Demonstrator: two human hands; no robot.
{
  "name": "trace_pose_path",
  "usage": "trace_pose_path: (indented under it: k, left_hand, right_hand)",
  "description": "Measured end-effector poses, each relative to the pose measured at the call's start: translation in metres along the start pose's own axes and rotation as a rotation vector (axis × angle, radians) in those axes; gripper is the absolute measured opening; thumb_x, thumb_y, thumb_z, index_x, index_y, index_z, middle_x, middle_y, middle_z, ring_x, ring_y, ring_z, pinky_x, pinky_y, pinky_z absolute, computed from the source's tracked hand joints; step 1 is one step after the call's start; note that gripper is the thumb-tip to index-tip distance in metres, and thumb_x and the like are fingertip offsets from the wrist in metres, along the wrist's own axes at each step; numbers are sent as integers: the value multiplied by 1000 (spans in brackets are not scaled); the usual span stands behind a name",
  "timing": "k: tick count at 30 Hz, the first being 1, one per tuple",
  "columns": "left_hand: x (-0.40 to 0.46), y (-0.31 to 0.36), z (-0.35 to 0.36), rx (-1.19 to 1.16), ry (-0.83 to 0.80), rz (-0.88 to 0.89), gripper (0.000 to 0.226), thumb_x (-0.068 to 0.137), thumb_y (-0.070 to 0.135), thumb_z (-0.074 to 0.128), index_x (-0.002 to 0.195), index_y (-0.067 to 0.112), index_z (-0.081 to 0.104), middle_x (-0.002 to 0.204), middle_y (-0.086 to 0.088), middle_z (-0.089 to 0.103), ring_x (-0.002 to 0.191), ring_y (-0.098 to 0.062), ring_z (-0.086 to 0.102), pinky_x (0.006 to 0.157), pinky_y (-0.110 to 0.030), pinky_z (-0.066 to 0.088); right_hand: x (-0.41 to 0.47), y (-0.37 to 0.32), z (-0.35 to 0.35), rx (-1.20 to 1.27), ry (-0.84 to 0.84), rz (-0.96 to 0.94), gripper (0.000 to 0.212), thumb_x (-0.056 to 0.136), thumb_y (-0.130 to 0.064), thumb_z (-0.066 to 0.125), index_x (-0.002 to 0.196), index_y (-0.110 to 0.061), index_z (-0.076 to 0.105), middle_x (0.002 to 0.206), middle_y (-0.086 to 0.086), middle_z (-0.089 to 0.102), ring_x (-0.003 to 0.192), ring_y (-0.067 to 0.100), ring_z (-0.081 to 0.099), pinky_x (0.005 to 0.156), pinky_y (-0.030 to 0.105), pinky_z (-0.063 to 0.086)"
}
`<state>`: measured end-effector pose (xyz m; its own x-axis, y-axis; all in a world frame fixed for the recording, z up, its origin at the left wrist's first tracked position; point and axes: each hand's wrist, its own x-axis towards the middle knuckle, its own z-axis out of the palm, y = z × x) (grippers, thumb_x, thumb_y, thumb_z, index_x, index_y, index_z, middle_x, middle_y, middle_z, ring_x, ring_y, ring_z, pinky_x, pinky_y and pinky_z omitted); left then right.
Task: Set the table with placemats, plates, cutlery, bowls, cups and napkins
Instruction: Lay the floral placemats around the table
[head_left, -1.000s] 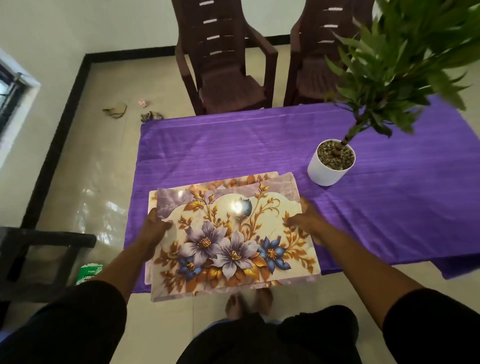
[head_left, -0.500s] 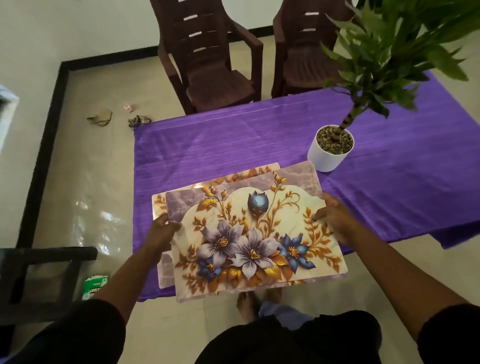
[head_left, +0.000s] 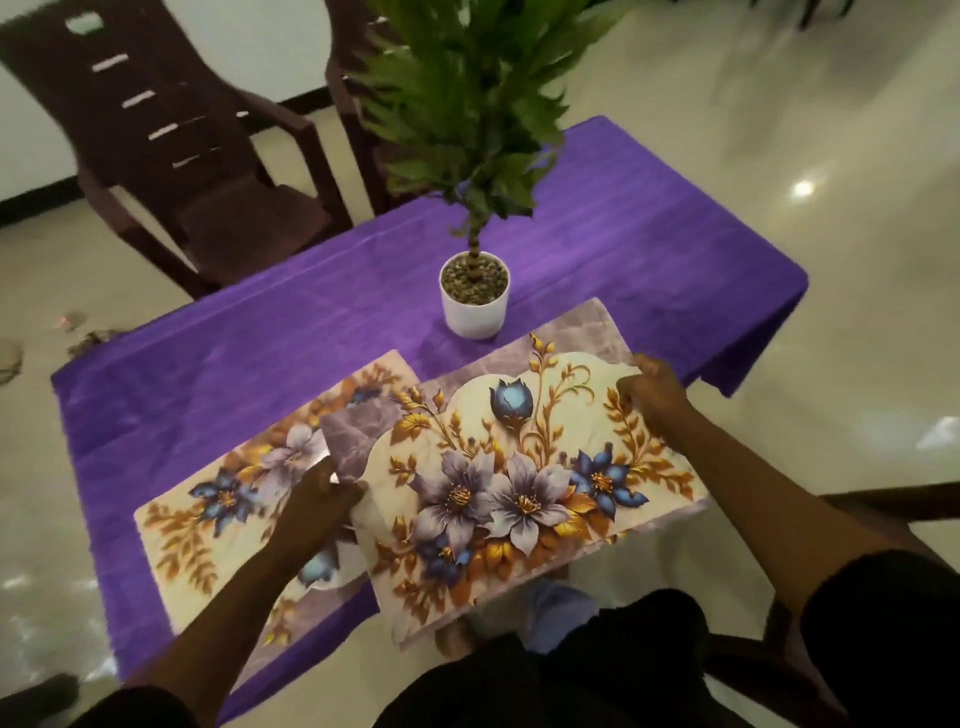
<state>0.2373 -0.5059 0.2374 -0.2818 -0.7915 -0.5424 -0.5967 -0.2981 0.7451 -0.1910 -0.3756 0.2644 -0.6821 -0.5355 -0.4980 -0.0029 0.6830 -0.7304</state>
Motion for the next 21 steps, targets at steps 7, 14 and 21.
trace_pose_path:
  k: [7,14,21]
  left_hand:
    - [39,83,101,-22,-138,68,32,98,11,68,127,18,59,111,-12,73,97,-34,74,69,-47,64]
    - [74,160,211,102,37,77,32,89,10,74,118,16,59,118,-4,68,98,-20,67,88,-42,55]
    - [88,215,290,110,248,-117,53,79,19,69,129,7,58,128,-13,64,117,-35,60,97,-38,45]
  right_hand:
    - [52,35,-106,-68,200,2,29,68,-22,64,97,-22,65,89,0,69,80,20,65,72,33,51]
    - [154,35,-175,-206,210,-184,33,84,-19,71,116,-17,62,102,-1,62,94,23,60,79,33,45]
    - [246,25,-214,-259,143,-226,24,83,-18,73,105,-11,67,93,2,64,85,22,59,74,32,42]
